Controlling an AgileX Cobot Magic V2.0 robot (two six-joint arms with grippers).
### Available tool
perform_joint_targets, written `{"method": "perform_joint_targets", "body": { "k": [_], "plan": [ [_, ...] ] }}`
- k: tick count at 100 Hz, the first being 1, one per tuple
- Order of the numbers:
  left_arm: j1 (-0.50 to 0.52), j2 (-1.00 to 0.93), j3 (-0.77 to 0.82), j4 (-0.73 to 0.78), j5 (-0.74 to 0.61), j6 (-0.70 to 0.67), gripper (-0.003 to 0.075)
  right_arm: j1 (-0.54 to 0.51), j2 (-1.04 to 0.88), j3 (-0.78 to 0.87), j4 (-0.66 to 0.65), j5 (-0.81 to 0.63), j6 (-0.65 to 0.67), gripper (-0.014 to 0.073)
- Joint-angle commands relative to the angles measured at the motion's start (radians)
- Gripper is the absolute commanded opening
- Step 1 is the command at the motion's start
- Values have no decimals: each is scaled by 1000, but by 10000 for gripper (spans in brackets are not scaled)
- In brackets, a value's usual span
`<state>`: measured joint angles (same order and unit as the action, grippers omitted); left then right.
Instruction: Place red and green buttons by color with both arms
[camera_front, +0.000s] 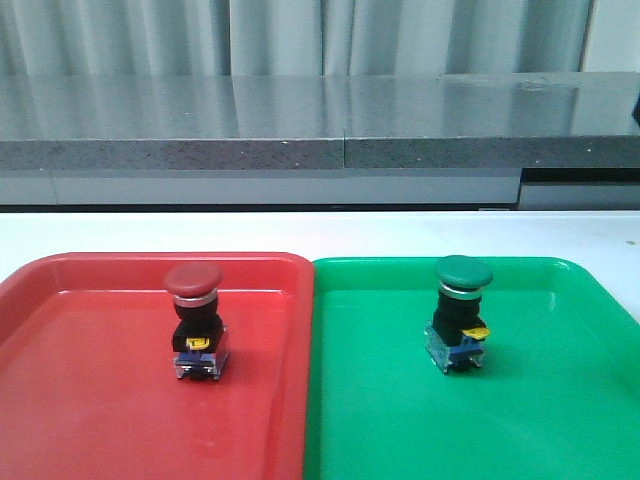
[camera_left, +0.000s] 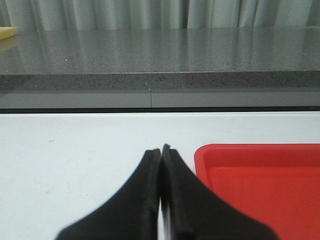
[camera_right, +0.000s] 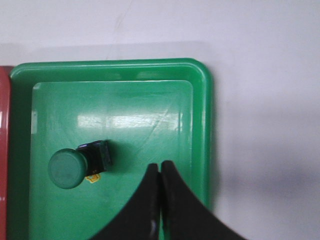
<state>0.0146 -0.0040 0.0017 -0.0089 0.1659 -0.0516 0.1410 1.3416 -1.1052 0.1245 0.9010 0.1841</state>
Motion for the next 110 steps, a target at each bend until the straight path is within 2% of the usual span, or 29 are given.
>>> {"method": "perform_joint_targets", "body": {
  "k": [1, 17, 32, 65, 83, 110],
  "plan": [
    [4, -34, 11, -8, -84, -8, -20, -41, -69, 8, -24, -44, -15, -63],
    [4, -34, 11, -8, -84, -8, -20, -95, -165, 74, -96, -82, -15, -63],
    [4, -34, 11, -8, -84, -8, -20, -103, -276, 115, -156, -142, -15, -63],
    [4, -34, 11, -8, -84, -8, -20, -104, -494, 263, -181, -366, -15, -63],
    [4, -34, 11, -8, -84, -8, -20, -104, -592, 345, -192, -403, -15, -63],
    [4, -34, 11, -8, -84, -8, -20, -104, -710, 452, -232, -559, -15, -63]
  ]
}}
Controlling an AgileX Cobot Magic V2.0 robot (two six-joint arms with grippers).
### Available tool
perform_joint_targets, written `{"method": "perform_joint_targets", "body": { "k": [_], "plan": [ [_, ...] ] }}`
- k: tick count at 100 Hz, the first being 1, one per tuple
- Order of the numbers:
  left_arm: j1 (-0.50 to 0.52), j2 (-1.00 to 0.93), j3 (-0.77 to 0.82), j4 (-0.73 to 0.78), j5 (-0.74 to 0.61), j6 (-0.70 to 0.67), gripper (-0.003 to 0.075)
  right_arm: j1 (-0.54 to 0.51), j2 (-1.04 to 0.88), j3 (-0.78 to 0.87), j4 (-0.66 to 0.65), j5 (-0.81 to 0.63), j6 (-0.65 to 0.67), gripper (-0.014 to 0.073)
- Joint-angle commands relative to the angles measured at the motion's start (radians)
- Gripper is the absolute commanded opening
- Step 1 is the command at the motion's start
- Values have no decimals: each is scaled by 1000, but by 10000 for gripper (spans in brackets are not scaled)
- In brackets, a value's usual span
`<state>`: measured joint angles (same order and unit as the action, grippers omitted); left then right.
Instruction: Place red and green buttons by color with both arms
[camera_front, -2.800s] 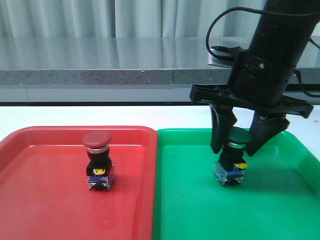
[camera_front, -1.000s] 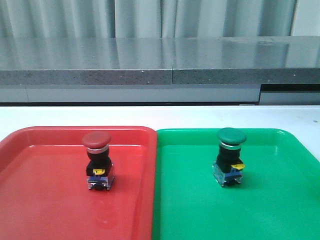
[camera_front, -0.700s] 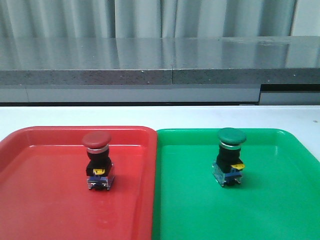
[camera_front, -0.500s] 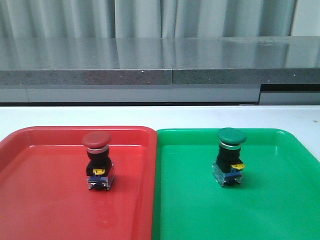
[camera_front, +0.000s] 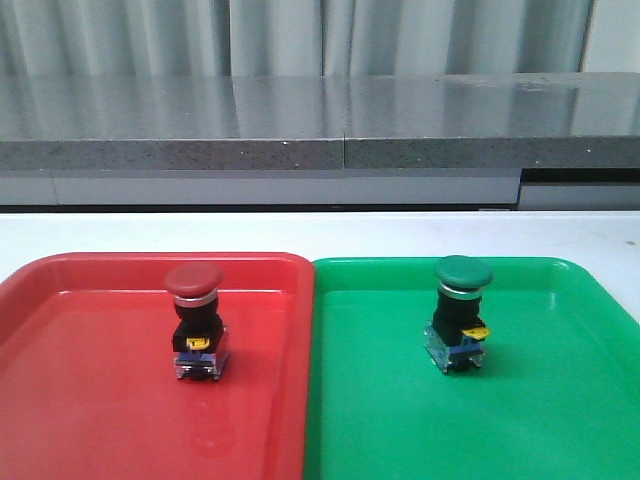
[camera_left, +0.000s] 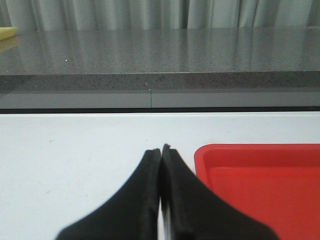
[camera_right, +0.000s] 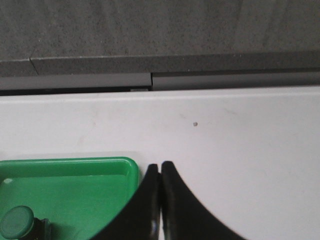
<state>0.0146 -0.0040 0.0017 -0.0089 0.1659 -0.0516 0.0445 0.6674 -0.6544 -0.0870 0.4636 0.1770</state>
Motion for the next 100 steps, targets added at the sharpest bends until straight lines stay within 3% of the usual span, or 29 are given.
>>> {"method": "perform_joint_targets", "body": {
  "k": [1, 55, 81, 100],
  "plan": [
    [4, -34, 11, -8, -84, -8, -20, -7, -39, 8, -20, -124, -8, -63],
    [4, -34, 11, -8, -84, -8, -20, -8, -295, 262, -43, -341, -8, -63],
    [4, -34, 11, -8, -84, -8, -20, -27, -407, 433, -42, -550, -23, -63],
    [4, -34, 11, -8, -84, -8, -20, -94, -517, 518, 61, -564, -93, -63]
  ]
}}
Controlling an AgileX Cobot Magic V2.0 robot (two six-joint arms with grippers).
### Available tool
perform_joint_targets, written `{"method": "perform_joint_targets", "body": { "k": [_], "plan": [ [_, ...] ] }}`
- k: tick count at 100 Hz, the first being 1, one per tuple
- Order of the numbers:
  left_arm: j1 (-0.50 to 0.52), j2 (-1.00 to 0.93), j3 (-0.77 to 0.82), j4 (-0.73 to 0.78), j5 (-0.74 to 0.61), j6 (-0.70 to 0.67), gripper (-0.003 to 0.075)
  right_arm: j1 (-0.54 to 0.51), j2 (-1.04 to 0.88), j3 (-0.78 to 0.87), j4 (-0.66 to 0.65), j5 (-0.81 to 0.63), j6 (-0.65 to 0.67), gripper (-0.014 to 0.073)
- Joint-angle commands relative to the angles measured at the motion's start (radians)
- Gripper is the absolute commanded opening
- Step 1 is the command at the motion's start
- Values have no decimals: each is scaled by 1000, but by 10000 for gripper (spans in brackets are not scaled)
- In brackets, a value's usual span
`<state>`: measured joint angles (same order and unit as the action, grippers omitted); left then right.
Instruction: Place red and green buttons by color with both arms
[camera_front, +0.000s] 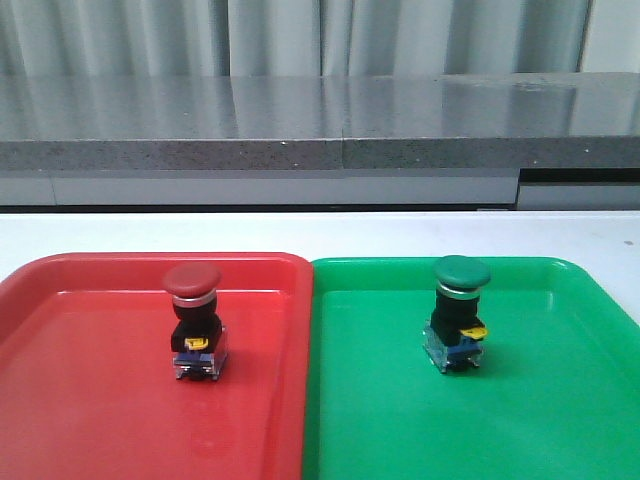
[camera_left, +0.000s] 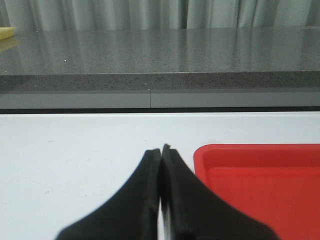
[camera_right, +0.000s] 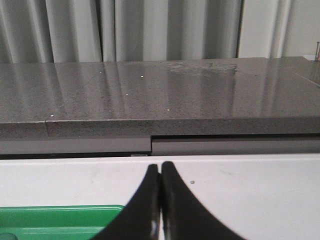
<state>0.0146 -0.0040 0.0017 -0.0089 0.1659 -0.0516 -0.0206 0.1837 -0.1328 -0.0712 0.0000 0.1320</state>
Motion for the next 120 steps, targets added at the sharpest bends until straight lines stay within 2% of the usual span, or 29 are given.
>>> {"method": "perform_joint_targets", "body": {
  "k": [1, 38, 51, 120],
  "plan": [
    [4, -34, 11, -8, -84, -8, -20, -30, -36, 1, 50, -100, -51, -63],
    [4, -34, 11, -8, -84, -8, -20, -38, -217, 130, 64, -81, -73, -63],
    [4, -34, 11, -8, -84, -8, -20, -39, -216, 142, 71, -38, -72, -63],
    [4, -34, 11, -8, -84, -8, -20, -39, -216, 142, 71, -44, -72, -63]
  ]
}}
